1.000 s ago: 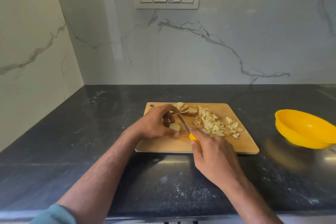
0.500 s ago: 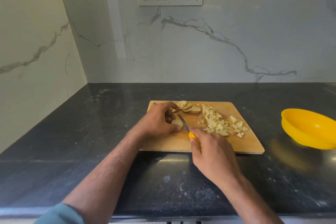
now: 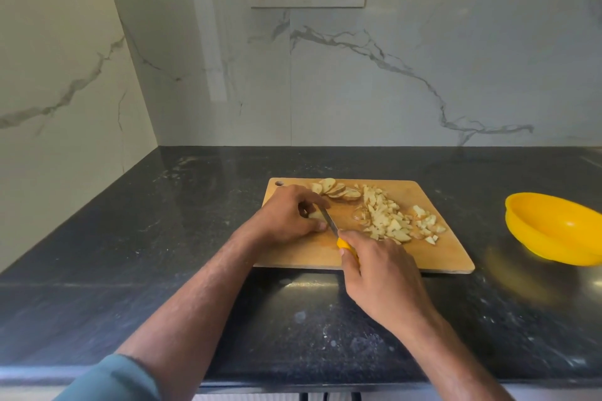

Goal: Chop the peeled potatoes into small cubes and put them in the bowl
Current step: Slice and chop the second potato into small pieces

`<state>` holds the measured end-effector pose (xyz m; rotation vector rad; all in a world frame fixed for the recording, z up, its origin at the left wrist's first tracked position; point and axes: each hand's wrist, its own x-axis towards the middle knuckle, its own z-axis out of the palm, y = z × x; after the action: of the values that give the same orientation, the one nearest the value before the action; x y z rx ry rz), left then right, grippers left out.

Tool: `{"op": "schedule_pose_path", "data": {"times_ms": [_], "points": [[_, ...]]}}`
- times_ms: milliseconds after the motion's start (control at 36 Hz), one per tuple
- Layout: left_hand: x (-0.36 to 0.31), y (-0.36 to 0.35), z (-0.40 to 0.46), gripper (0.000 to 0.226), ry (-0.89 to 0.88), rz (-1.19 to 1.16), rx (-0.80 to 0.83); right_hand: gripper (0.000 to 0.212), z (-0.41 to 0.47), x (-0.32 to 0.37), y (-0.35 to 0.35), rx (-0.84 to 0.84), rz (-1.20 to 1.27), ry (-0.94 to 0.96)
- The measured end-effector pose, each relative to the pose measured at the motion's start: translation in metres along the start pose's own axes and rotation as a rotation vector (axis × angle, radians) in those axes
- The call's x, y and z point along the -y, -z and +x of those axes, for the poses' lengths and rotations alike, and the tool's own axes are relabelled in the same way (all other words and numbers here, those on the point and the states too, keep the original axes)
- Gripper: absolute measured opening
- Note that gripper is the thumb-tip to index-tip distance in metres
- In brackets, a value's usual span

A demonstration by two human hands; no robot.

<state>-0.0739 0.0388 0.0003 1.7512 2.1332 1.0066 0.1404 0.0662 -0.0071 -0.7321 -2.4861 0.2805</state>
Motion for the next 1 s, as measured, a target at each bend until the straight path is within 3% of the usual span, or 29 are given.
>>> {"op": "schedule_pose_path", "data": {"times_ms": [333,556,667,778,1000], "points": [[-0.001,-0.001,0.007,0.021,-0.001,0.110,0.102,0.036,-0.001,-0.001,0.006,0.061,0.017,-0.013],[0.000,0.000,0.002,0.019,-0.011,0.057,0.088,0.036,-0.020,-0.011,0.018,0.047,0.115,-0.035],[0.002,-0.001,-0.002,0.037,0.007,-0.011,0.031,0.031,-0.024,-0.015,0.025,-0.051,0.248,-0.134],[0.004,0.003,-0.004,0.051,0.024,-0.043,-0.036,0.032,-0.009,-0.009,0.015,-0.101,0.223,-0.119],[0.004,0.005,-0.004,0.049,0.007,-0.044,-0.086,0.034,0.003,-0.003,-0.001,-0.038,0.092,-0.088]]}}
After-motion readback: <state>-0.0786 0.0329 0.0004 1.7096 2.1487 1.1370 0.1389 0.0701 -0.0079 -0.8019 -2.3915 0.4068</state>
